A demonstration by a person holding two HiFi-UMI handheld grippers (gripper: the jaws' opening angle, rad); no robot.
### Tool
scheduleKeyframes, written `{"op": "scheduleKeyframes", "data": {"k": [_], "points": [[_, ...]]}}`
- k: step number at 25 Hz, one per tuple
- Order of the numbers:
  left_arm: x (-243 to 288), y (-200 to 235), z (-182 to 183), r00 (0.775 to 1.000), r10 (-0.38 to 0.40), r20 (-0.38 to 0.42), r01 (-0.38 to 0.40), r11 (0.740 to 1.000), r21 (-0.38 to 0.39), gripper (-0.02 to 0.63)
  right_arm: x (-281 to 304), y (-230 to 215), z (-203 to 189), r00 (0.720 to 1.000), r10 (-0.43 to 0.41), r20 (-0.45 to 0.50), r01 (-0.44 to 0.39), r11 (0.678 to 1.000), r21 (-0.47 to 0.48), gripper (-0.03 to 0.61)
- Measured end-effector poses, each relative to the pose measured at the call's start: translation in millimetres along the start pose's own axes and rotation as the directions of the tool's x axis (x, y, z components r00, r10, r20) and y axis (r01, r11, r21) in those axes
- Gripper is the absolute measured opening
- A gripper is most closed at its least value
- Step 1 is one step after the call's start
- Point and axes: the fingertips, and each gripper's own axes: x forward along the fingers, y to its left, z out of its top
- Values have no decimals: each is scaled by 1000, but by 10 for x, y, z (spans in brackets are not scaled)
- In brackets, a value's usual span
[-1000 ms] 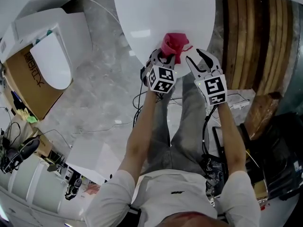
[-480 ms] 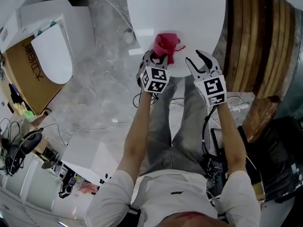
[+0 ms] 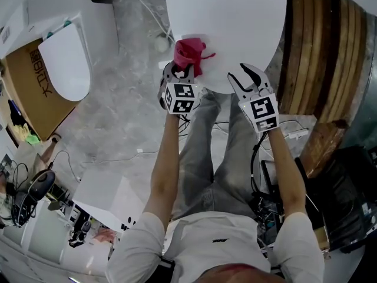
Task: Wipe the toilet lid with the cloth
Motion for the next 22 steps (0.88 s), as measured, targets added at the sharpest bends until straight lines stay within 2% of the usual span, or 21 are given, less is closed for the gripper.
{"op": "scheduleKeyframes", "data": {"k": [6,13,17,22], "points": [[-217,276,-116,998,65,3,-65,998,-15,108,-16,151,10,1000,6,2,-6,1000,-10,192],[-448,431,-250,991,132,0,-132,991,-12,109,-116,217,-40,1000,-19,9,19,999,42,192],[-486,369,-335,991,137,-9,-137,991,-3,108,-184,218,-150,1000,-29,9,29,998,57,192],[-439,107,-372,994,107,-17,-106,994,26,108,-312,179,-317,999,-48,12,47,995,83,192]]}}
